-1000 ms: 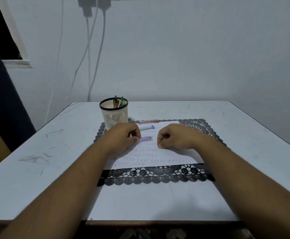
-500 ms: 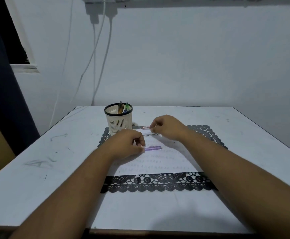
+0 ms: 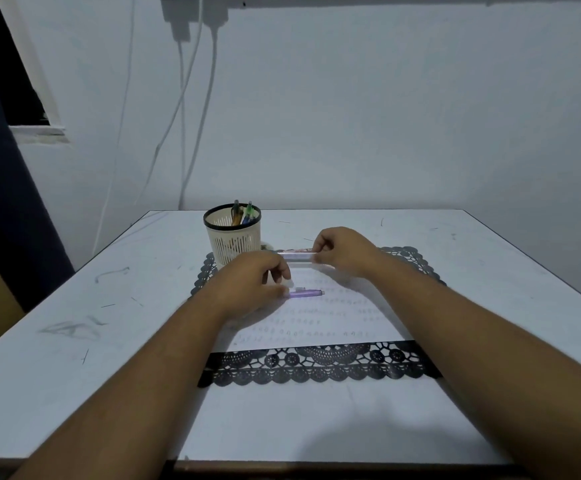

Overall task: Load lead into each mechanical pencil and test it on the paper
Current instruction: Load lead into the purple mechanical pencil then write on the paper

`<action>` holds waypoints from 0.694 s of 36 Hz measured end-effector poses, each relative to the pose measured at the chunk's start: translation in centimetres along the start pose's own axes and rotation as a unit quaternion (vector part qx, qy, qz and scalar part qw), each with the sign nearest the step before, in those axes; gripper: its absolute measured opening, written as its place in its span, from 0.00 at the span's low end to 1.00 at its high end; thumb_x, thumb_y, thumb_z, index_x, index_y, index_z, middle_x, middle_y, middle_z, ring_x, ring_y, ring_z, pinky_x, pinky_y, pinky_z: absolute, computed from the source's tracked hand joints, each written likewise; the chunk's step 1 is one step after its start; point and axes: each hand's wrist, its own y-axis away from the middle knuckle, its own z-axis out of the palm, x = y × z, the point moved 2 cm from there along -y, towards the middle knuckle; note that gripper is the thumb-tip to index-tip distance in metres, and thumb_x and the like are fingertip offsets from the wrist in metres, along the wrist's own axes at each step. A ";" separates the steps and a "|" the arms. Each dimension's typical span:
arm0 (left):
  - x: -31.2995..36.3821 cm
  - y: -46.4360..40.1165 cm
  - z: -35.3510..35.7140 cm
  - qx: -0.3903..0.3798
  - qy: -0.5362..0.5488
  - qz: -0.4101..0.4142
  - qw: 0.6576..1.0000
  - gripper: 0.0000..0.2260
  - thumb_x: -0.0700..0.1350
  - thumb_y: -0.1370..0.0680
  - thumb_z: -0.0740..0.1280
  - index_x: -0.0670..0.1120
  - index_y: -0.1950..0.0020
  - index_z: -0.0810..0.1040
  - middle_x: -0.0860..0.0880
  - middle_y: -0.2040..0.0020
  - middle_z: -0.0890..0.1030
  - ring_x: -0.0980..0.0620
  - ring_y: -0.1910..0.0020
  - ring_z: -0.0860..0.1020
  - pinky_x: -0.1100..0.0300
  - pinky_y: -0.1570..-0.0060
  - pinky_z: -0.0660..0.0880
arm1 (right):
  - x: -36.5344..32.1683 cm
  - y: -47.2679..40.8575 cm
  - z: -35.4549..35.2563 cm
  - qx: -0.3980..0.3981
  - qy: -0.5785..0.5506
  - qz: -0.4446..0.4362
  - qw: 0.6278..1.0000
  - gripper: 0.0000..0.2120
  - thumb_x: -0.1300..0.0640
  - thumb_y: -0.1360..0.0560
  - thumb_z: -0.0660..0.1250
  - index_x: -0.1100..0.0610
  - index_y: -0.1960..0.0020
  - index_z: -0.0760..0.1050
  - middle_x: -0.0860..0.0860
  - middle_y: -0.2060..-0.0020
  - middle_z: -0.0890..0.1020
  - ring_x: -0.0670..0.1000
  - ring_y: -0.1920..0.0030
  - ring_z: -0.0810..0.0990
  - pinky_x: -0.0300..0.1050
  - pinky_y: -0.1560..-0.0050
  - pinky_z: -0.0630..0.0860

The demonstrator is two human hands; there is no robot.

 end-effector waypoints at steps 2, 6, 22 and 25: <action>0.2 -0.2 -0.1 0.034 -0.028 0.031 0.999 0.08 0.48 0.23 0.74 0.58 0.47 0.80 0.60 0.53 0.78 0.60 0.56 0.74 0.61 0.58 0.72 | 0.0 0.7 -0.9 0.016 -0.011 -0.007 1.000 0.04 0.57 0.23 0.75 0.53 0.56 0.81 0.45 0.64 0.79 0.45 0.66 0.74 0.41 0.62 0.68; 1.0 -0.6 -0.3 0.121 -0.084 0.081 0.986 0.15 0.49 0.22 0.74 0.54 0.35 0.80 0.59 0.43 0.78 0.60 0.46 0.74 0.61 0.48 0.74 | -0.8 2.9 -2.1 0.042 -0.073 -0.031 0.996 0.03 0.56 0.22 0.74 0.52 0.55 0.85 0.44 0.65 0.81 0.43 0.68 0.74 0.39 0.64 0.70; 1.9 0.0 -0.3 0.226 -0.163 0.149 0.949 0.09 0.43 0.23 0.75 0.46 0.43 0.85 0.51 0.52 0.85 0.48 0.54 0.80 0.53 0.60 0.77 | -1.8 6.0 -0.1 -0.002 -0.466 0.021 0.884 0.05 0.65 0.22 0.73 0.61 0.48 0.87 0.53 0.59 0.85 0.47 0.63 0.79 0.39 0.61 0.77; 1.9 0.0 -0.3 0.237 -0.152 0.170 0.944 0.09 0.41 0.23 0.75 0.45 0.43 0.85 0.51 0.52 0.85 0.47 0.54 0.80 0.52 0.59 0.78 | -1.9 5.9 0.1 -0.018 -0.533 0.062 0.844 0.04 0.66 0.23 0.73 0.64 0.49 0.85 0.56 0.60 0.86 0.47 0.65 0.78 0.37 0.63 0.78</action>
